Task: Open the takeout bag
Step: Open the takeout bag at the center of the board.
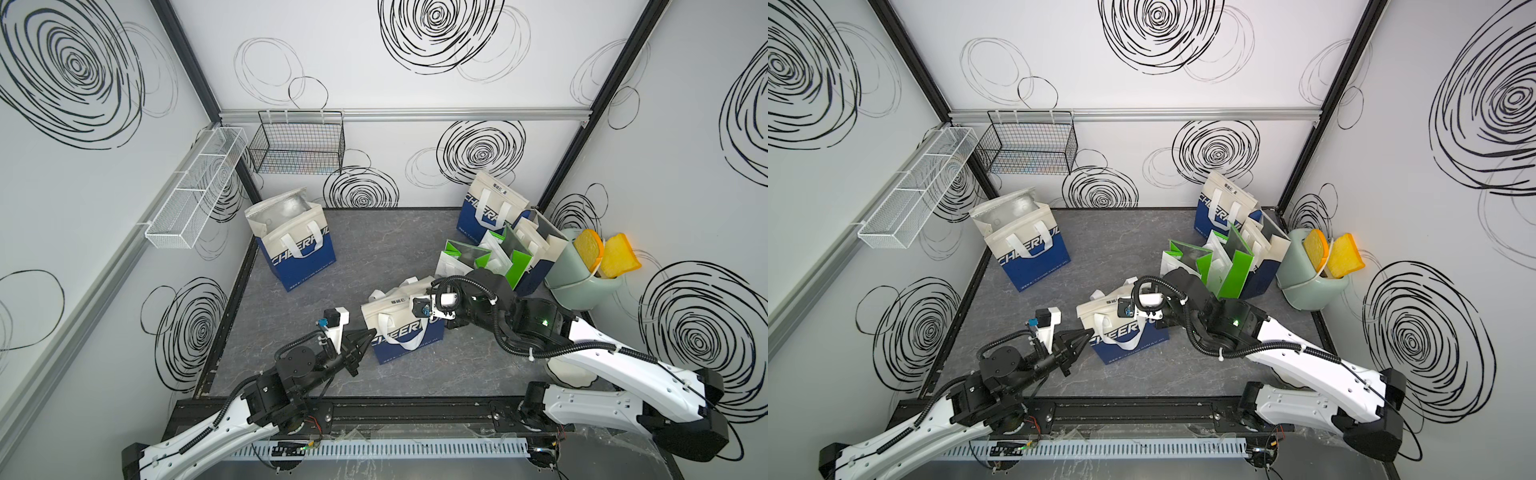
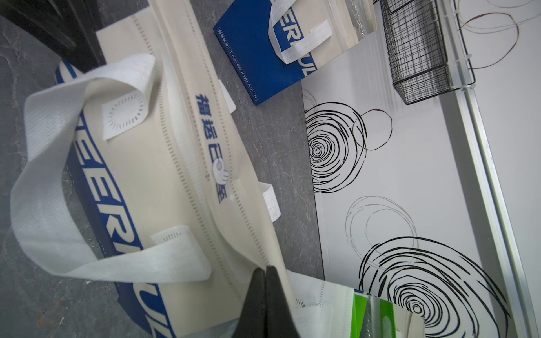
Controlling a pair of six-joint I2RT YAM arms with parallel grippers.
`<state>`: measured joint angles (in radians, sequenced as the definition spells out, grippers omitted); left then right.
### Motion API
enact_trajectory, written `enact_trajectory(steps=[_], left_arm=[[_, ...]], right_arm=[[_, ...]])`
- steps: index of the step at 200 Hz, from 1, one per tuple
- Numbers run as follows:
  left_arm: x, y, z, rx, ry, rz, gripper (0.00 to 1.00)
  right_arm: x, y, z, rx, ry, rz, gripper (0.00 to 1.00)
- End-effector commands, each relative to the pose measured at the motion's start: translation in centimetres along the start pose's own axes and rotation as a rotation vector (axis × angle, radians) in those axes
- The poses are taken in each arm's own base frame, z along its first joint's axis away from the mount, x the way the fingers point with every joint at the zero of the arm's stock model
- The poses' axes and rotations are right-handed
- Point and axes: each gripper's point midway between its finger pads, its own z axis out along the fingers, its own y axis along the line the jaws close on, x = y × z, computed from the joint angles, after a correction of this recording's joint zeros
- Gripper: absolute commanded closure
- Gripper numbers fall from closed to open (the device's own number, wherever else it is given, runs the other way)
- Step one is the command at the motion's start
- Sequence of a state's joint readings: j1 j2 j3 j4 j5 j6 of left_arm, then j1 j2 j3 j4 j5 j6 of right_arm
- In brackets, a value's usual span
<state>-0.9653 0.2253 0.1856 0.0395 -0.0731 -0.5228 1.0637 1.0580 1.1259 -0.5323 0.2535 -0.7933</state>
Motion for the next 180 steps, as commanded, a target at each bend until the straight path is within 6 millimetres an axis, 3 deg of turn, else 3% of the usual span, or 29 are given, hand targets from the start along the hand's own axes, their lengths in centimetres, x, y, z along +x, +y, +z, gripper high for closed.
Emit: enact_trajectory(steps=[1, 66, 144, 152, 169, 180], left_arm=[[0.3, -0.1, -0.1, 0.001, 0.014, 0.015, 1.00], [0.4, -0.1, -0.1, 0.001, 0.018, 0.017, 1.00], [-0.3, 0.1, -0.4, -0.018, -0.007, 0.008, 1.00], [-0.4, 0.0, -0.4, -0.014, -0.010, 0.007, 1.00], [-0.7, -0.2, -0.5, -0.014, -0.012, 0.007, 1.00], [-0.9, -0.2, -0.5, -0.015, -0.016, 0.008, 1.00]], right_arm=[[-4.6, -6.0, -3.2, 0.195, -0.191, 0.126, 1.00], [-5.1, -8.5, -3.4, 0.251, -0.212, 0.256, 1.00], [-5.0, -7.2, -2.5, 0.176, -0.229, 0.306, 1.00], [-4.9, -7.1, -2.5, 0.167, -0.232, 0.324, 0.88], [-5.0, -7.1, -2.7, 0.146, -0.256, 0.366, 0.45], [-5.2, -7.4, -3.2, 0.140, -0.279, 0.387, 0.34]])
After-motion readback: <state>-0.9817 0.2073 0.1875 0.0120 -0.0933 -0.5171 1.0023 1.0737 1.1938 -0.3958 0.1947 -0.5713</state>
